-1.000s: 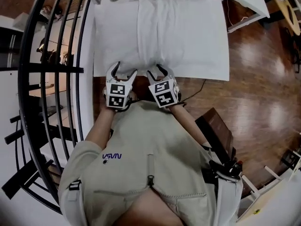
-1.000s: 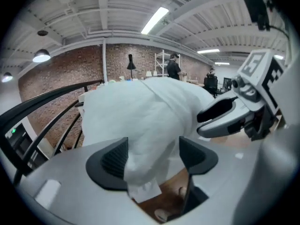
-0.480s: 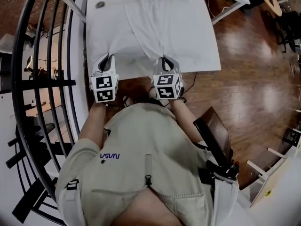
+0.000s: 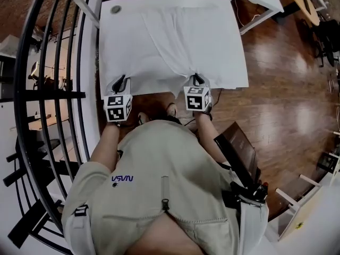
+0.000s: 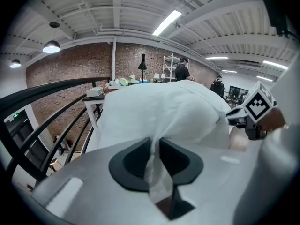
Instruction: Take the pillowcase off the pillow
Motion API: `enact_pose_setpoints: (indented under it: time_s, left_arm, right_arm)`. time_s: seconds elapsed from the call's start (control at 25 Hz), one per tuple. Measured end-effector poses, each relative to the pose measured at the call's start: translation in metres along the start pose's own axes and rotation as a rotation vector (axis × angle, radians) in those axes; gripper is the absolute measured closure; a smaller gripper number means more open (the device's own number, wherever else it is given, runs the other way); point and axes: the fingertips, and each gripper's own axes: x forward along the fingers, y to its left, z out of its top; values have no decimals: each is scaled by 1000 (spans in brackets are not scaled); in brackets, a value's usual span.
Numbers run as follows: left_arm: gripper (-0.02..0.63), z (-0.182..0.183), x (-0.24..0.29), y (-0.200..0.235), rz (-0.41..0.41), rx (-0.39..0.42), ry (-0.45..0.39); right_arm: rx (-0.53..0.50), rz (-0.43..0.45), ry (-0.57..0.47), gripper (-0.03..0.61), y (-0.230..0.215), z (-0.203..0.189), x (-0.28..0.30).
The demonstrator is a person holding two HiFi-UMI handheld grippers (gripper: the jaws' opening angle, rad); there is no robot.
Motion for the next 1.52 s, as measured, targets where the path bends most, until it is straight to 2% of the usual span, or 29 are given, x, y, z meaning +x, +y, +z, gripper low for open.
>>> enact_pose_setpoints:
  time_s: [0.2, 0.32, 0.44, 0.56, 0.72, 0.84, 1.0, 1.2, 1.4, 1.52]
  left_arm:
    - [491, 0, 2, -3, -11, 10, -5]
    - [448, 14, -13, -8, -41, -29, -46]
    - [417, 31, -36, -12, -53, -69, -104]
    - [419, 49, -51, -16, -35, -100, -165]
    - [417, 80, -52, -22, -9, -80, -201]
    - [379, 107, -41, -25, -10, -53, -223]
    - [345, 141, -18, -23, -3, -5, -244]
    - [342, 164, 13, 5, -14, 46, -204]
    - [324, 183, 53, 36, -108, 18, -153]
    - [302, 197, 83, 34, -169, 24, -133]
  right_arm:
    - [66, 103, -26, 558, 12, -7, -5]
    - [79, 225, -76, 499, 21, 4, -22]
    - [106, 336, -162, 488, 24, 23, -51]
    - [129, 405, -247, 487, 19, 46, -75]
    - [139, 489, -378, 487, 11, 92, -98]
    - [135, 544, -452, 488, 8, 123, -101]
    - [78, 550, -486, 471, 5, 157, -87]
    - [50, 507, -508, 460, 9, 204, -70]
    - [28, 448, -460, 460, 27, 241, -45]
    - [-25, 387, -409, 449, 27, 259, -27]
